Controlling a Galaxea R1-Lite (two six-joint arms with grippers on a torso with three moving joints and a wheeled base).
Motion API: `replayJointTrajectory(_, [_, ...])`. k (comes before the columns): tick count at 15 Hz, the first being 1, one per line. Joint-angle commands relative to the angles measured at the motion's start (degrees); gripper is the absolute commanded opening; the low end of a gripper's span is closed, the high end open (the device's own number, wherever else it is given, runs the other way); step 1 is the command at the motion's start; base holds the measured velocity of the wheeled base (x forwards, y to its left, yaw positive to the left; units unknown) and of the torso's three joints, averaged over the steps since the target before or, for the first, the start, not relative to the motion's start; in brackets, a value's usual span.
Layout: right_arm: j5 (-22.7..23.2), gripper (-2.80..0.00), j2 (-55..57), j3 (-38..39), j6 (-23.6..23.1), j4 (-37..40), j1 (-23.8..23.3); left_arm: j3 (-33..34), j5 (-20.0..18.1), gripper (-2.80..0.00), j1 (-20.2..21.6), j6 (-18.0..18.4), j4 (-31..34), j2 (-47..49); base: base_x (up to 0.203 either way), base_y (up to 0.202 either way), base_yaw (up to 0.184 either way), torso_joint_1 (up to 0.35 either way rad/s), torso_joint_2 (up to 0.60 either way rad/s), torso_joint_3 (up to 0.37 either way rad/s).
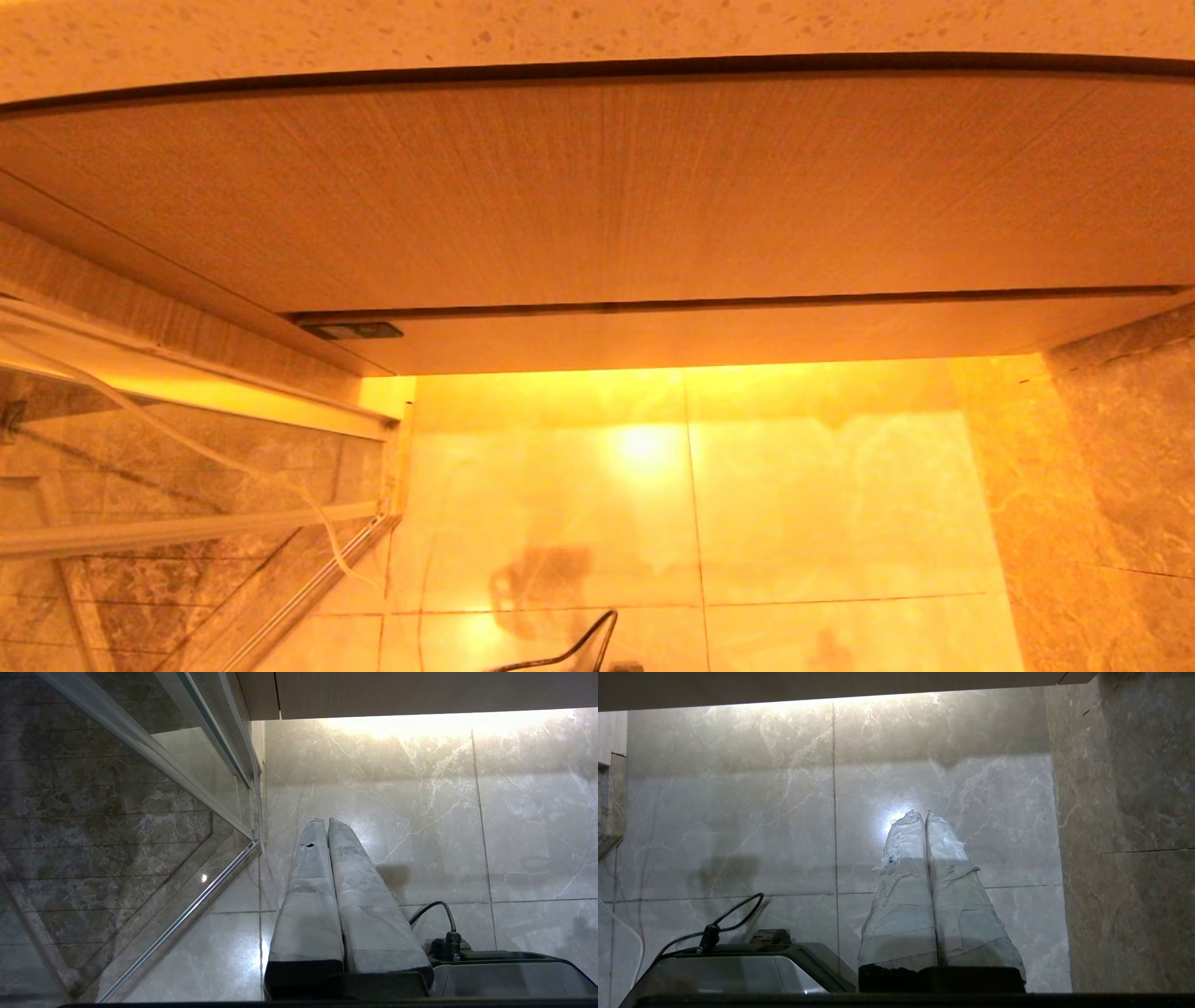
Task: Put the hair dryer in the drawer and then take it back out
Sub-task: Pull open the drawer
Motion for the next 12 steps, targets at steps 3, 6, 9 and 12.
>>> replayJointTrajectory(3, [0.0, -2.80, 0.1, 0.0, 0.0, 0.0, 0.0, 0.0, 0.0, -2.80, 0.0, 0.0, 0.0, 0.0, 0.000, 0.000, 0.000, 0.000, 0.00, 0.000])
replayJointTrajectory(6, [0.2, -2.80, 0.0, 0.0, -0.8, 0.1, 0.0, 0.0, 0.0, -2.80, 0.0, 0.0, 0.0, 0.0, 0.000, 0.000, 0.000, 0.000, 0.00, 0.000])
replayJointTrajectory(9, [0.1, -2.80, 0.0, -0.1, -2.5, 0.1, 0.0, 0.0, 0.0, -2.80, 0.0, 0.0, 0.0, 0.0, 0.000, 0.000, 0.000, 0.000, 0.00, 0.000])
replayJointTrajectory(12, [0.3, -2.80, 0.0, -1.1, -2.8, 2.4, 0.0, 0.0, 0.0, -2.80, 0.0, 0.0, 0.0, 0.0, 0.000, 0.000, 0.000, 0.000, 0.00, 0.000])
